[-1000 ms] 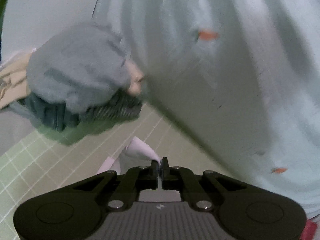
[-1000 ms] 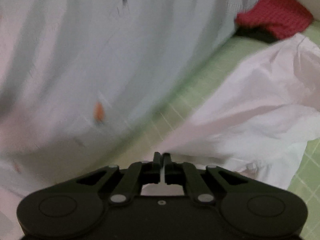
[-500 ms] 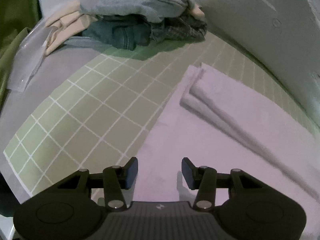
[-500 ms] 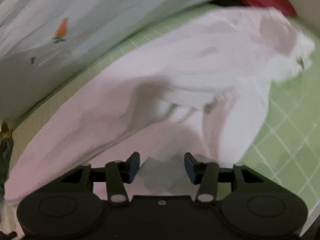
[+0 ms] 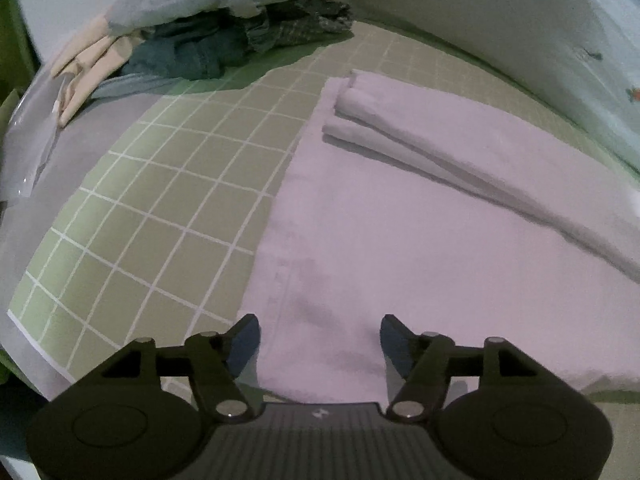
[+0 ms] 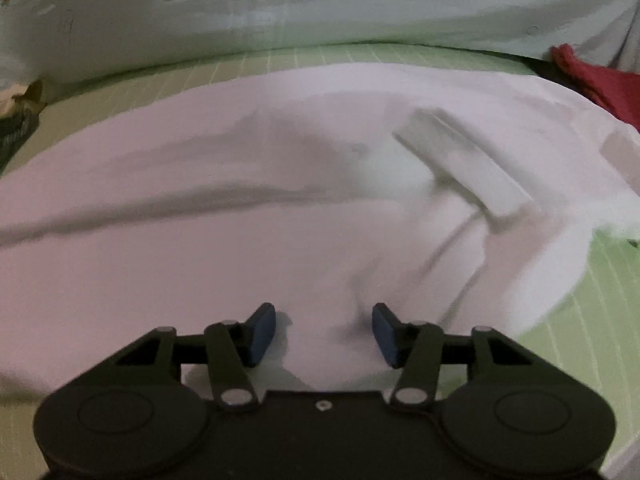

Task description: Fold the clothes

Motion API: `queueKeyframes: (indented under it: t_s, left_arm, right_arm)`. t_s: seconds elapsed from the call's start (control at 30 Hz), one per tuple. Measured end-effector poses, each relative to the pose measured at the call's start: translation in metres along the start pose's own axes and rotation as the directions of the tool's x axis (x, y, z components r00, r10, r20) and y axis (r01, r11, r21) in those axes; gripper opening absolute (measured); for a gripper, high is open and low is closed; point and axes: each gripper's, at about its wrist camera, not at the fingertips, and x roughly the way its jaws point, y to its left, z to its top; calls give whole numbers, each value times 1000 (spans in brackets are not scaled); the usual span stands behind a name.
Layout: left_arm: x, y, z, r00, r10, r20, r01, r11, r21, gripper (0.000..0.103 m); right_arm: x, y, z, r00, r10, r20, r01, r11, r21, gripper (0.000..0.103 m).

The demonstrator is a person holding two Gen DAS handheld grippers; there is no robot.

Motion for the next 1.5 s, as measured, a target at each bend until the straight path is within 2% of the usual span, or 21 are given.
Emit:
queueKeyframes:
  t_s: [0.07,0.17,0.2,0.3,0.43,0.6,0.7,0.8,0.9,0.93,0.97,1.0,1.03,1.07,1.17,1.33,1.5]
  left_arm:
    - [0,-2,-4,1000,13,-1,-13,999,30,78]
    - [0,-4,-6,1000,21,2,-21,998,56,79]
    - [0,-3,-4,1000,19,-4,-19,999,50,79]
    - [0,5,8,1000,-14,-18,14,1000,-17,79]
    - [-3,11,36,998,-53,39,57,992,-112,79]
    - [6,9,82,988,-104,112,125,973,-196,79]
    - [19,0,109,986,-106,125,130,970,-206,77]
    - [36,-6,133,986,-119,120,143,965,-219,67]
    - [46,-8,148,985,-138,106,159,962,-221,53]
    - [47,-8,149,985,-139,105,159,963,-217,45]
    - [47,-7,150,985,-139,103,159,964,-212,31]
    - [47,-7,151,985,-140,102,158,965,-208,22]
    - [47,-6,151,985,-140,101,158,966,-204,15]
    - [48,-5,152,985,-141,100,158,967,-200,14]
    - [49,-4,155,985,-142,97,158,969,-188,11]
    - [31,-3,150,981,-145,127,165,972,-164,11]
    - [2,5,130,971,-172,167,201,963,-181,11]
  right_arm:
    - [-7,-4,-8,1000,0,4,0,1000,-6,55]
    - [-6,1,-4,1000,-24,-15,23,1000,-11,56]
    - [-6,2,-3,999,-31,-21,31,999,-12,56]
    - [-2,4,8,999,-21,-34,22,999,41,67]
    - [-9,5,25,999,-3,33,0,995,101,83]
    - [-2,-9,61,996,-19,82,1,977,214,85]
    - [9,-20,80,996,-23,83,-3,955,297,84]
    - [24,-30,92,998,-9,64,-17,920,391,77]
    - [37,-38,99,999,11,46,-31,882,470,64]
    - [39,-40,100,999,14,44,-33,875,484,54]
    - [41,-42,100,999,16,44,-36,867,497,47]
    - [42,-43,101,999,20,48,-42,861,506,45]
    - [41,-43,101,998,24,59,-50,860,508,37]
    - [40,-43,101,997,27,69,-59,858,510,26]
    - [35,-41,100,995,21,93,-64,868,493,9]
    - [11,-43,87,990,25,137,-88,876,475,6]
    - [-14,-45,75,983,31,180,-111,883,455,5]
